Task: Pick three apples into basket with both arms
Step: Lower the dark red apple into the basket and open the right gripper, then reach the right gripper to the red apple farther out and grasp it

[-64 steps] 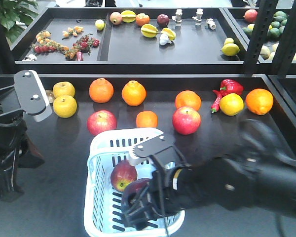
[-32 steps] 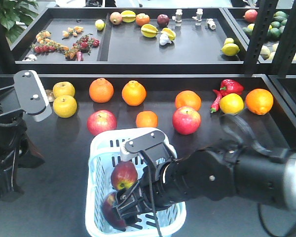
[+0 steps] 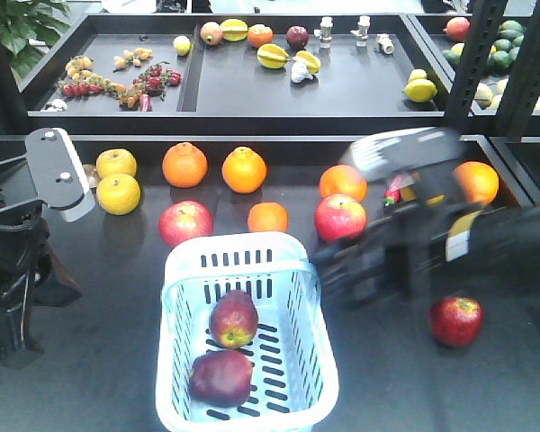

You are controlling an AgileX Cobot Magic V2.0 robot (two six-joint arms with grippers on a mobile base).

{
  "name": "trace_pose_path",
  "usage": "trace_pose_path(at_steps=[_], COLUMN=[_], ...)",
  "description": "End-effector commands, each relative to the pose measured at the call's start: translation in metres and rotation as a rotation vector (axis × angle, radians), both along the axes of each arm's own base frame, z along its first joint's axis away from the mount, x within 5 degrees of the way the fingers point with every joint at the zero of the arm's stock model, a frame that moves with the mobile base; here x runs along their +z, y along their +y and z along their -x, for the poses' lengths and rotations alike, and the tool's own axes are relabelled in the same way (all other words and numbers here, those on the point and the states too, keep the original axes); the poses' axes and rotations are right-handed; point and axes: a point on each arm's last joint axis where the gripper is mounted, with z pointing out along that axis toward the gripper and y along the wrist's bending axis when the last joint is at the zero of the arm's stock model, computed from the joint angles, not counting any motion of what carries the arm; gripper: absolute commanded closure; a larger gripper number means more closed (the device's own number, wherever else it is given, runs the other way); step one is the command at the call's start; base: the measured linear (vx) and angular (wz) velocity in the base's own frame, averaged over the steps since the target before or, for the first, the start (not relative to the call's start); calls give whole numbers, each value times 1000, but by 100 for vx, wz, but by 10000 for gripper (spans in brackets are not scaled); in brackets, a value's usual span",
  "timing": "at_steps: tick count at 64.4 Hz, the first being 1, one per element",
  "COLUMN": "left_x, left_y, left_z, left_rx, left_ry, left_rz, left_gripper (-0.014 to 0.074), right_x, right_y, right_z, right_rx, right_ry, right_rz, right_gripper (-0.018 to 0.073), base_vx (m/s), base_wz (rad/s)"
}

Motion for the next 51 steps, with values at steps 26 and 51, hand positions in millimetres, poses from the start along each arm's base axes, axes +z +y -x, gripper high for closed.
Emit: trace_pose_path(at_steps=[26,51], left_x=[13,13], left_y=[-2,-2], left_z=[3,3], left_rx=[3,3], left_ry=[-65,-65], left_rz=[48,48], left_gripper=[603,603], right_x=[-27,-79], right_y=[-126,-156], right_z=[-52,-101], right_rx=[-370,-394], right_ry=[179,381], right_rz=[239,300], right_gripper=[330,81], base_vx=[0,0], base_wz=[0,0])
